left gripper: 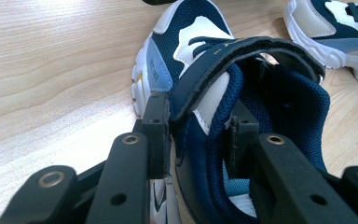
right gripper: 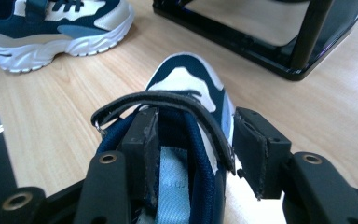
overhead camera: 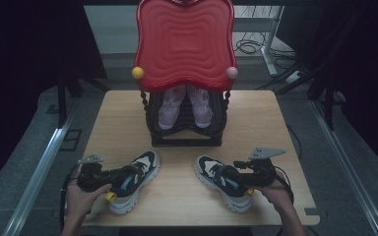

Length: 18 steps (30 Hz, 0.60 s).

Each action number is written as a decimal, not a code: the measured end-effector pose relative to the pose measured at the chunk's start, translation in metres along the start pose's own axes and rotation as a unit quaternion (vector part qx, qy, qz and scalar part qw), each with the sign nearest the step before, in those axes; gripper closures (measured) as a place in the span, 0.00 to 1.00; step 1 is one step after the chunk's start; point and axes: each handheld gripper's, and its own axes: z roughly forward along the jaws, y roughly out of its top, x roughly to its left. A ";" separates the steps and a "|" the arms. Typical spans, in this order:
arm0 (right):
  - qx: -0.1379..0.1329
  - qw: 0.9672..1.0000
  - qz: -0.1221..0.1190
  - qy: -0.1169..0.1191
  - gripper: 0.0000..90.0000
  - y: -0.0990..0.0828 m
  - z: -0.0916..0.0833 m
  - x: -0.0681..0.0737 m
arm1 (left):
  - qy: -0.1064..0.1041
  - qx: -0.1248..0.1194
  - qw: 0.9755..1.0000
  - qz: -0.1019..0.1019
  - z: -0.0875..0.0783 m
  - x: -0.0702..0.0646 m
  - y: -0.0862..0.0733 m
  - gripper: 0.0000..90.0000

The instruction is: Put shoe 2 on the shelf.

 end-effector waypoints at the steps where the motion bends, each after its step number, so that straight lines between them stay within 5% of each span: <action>1: 0.004 1.000 0.006 0.004 0.58 0.000 0.001 -0.001 | 0.000 0.000 1.000 0.000 0.000 0.000 0.000 0.75; 11: 0.037 0.999 0.037 0.016 0.64 -0.002 0.004 -0.010 | 0.000 -0.001 1.000 0.002 0.000 0.000 0.000 0.74; 18: 0.037 0.998 0.039 0.016 0.79 -0.004 0.005 -0.014 | 0.000 -0.001 1.000 0.003 0.000 0.000 0.000 0.74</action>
